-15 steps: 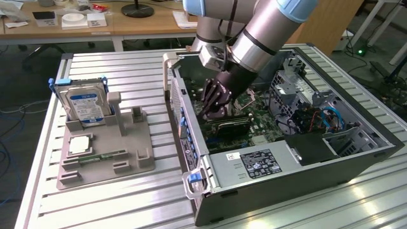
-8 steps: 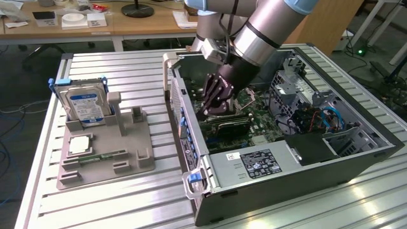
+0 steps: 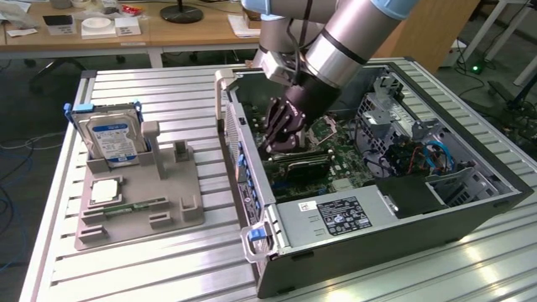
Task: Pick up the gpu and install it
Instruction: 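Press down on the gpu until it lock into place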
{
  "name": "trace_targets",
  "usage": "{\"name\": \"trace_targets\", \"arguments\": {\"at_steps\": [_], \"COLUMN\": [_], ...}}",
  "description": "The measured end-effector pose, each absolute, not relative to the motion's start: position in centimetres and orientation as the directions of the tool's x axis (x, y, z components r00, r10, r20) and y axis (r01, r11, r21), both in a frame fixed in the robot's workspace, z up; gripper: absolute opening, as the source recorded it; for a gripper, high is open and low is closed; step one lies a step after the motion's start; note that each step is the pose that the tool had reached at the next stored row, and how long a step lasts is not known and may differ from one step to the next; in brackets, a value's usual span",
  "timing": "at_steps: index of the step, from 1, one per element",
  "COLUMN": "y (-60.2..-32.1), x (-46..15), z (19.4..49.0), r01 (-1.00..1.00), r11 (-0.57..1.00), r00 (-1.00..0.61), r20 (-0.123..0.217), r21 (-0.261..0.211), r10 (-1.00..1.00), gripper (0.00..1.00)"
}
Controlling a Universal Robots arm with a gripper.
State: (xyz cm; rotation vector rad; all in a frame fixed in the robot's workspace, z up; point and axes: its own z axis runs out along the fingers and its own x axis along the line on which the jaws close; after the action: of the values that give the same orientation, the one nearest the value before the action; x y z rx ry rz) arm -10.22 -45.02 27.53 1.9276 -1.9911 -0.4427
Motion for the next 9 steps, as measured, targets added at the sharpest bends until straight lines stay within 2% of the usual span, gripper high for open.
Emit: {"name": "trace_targets", "arguments": {"at_steps": [9], "y": [-45.0], "x": [-10.1], "z": [26.4], "r01": [-0.893], "r11": [0.033], "r00": [-0.027], "r20": [0.02], "r21": [0.448], "r10": [-0.999], "gripper": [0.1]}}
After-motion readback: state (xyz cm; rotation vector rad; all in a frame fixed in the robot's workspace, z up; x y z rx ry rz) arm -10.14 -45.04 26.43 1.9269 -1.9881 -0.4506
